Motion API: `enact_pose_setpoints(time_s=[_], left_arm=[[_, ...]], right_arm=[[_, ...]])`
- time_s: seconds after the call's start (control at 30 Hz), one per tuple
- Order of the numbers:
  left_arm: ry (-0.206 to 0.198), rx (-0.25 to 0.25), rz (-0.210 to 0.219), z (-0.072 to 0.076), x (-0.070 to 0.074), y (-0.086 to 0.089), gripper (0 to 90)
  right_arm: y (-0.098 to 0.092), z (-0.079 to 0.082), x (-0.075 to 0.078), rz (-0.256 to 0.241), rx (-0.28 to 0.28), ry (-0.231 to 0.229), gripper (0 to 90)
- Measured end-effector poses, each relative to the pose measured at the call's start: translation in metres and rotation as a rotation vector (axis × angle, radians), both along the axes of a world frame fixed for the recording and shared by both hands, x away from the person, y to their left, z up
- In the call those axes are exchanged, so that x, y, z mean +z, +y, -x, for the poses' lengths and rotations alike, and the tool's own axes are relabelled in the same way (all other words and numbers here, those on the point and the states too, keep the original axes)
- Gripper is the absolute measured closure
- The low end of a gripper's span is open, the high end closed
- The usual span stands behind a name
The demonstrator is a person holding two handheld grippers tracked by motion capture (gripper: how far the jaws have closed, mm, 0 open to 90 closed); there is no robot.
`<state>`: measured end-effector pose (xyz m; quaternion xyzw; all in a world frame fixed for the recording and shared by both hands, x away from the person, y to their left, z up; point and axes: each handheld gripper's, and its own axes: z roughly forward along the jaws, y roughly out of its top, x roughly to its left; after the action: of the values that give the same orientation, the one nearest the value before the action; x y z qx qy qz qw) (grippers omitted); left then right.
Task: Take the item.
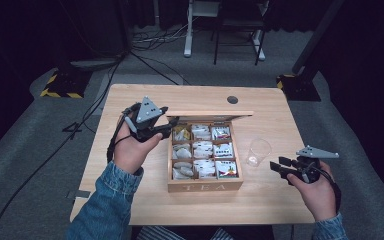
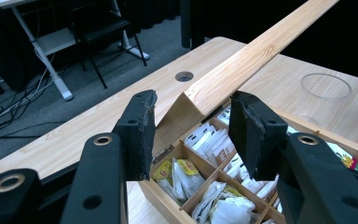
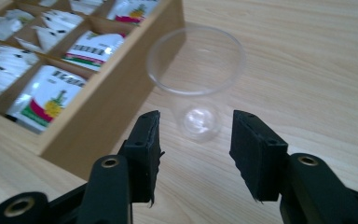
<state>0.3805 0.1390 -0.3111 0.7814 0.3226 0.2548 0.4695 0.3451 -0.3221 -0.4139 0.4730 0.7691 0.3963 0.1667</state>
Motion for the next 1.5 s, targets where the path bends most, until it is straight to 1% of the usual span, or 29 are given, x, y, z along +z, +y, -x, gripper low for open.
enact_pose_setpoints(time_s=[0.1, 0.23, 0.33, 0.47, 0.8, 0.97, 1.03, 1.33, 1.5], left_arm=[[0.001, 0.000, -0.001, 0.001, -0.001, 0.000, 51.7], [0.002, -0.001, -0.007, 0.002, -0.001, 0.000, 51.6], [0.005, -0.001, -0.007, 0.002, -0.001, 0.000, 51.6], [0.005, 0.002, -0.006, 0.003, -0.001, -0.001, 51.5], [0.014, 0.010, -0.003, 0.006, -0.002, -0.001, 51.3], [0.013, 0.013, -0.009, 0.007, -0.003, -0.002, 51.3], [0.014, 0.013, -0.010, 0.007, -0.003, -0.002, 51.3], [0.003, 0.016, -0.016, 0.006, -0.003, -0.003, 50.2], [0.002, 0.015, -0.008, 0.006, -0.004, -0.004, 49.7]], right_arm=[[0.011, 0.005, 0.012, -0.002, 0.022, -0.004, 55.0], [0.026, 0.011, 0.030, -0.015, 0.056, -0.028, 58.0], [0.040, 0.014, 0.042, -0.030, 0.098, -0.040, 58.0], [0.060, 0.012, 0.049, -0.034, 0.160, -0.047, 57.9], [0.111, -0.002, 0.053, -0.038, 0.298, -0.043, 57.4], [0.135, -0.007, 0.052, -0.044, 0.351, -0.033, 57.5], [0.145, -0.008, 0.050, -0.047, 0.368, -0.025, 57.5], [0.176, -0.011, 0.040, -0.061, 0.415, 0.012, 58.7], [0.196, -0.010, 0.029, -0.057, 0.459, 0.038, 60.5]])
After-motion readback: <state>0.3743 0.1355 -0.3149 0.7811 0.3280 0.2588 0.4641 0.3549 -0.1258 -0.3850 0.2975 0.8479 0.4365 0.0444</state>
